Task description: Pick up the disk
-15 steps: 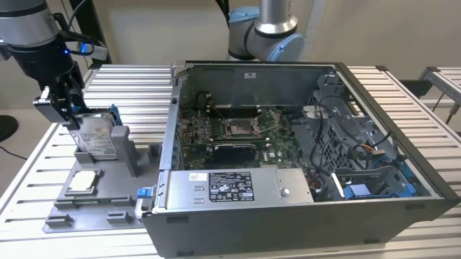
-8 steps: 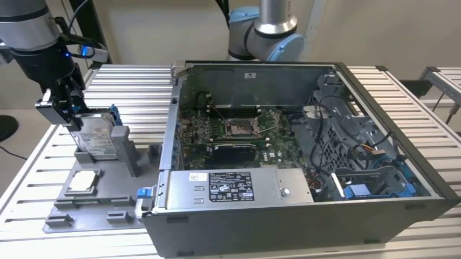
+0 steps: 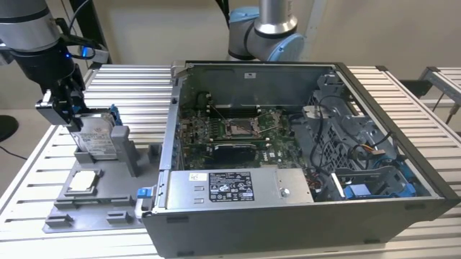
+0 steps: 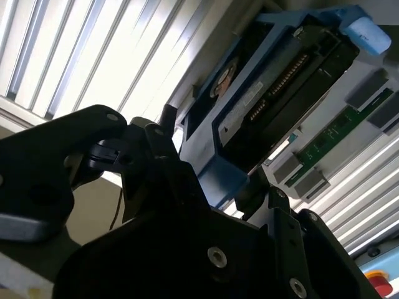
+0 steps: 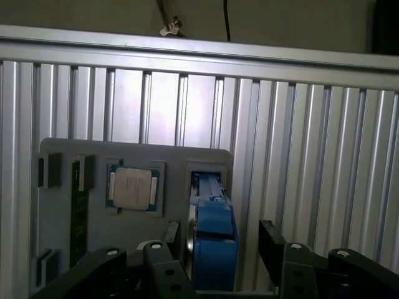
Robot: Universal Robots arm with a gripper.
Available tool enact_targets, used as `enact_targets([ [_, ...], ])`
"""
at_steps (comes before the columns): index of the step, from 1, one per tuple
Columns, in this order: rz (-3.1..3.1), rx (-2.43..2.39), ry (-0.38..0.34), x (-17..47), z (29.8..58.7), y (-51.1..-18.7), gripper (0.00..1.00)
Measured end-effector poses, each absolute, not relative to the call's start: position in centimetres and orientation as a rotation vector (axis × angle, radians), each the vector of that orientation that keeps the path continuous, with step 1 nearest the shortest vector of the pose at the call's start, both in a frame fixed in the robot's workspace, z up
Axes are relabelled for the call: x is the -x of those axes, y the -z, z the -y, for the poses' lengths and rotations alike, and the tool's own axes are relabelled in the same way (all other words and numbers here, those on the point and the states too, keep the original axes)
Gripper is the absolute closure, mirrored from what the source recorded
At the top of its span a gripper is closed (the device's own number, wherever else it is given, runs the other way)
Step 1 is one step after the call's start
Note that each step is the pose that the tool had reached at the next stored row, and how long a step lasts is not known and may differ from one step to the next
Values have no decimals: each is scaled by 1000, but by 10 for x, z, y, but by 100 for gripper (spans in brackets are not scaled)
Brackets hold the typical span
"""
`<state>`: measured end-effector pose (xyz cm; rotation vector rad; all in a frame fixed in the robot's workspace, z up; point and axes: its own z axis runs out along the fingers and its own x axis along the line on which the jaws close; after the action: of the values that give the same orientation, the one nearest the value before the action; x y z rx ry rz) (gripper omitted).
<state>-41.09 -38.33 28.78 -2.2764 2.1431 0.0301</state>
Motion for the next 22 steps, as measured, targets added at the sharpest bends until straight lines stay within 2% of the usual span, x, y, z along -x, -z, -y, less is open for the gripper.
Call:
enact_targets([
  [5,-2143,2276,-30,411,383,-288,0],
  [6,-2143,2276,-30,411,383,-288,100],
  [22,-2135,2268,-47,411,386,-287,100],
])
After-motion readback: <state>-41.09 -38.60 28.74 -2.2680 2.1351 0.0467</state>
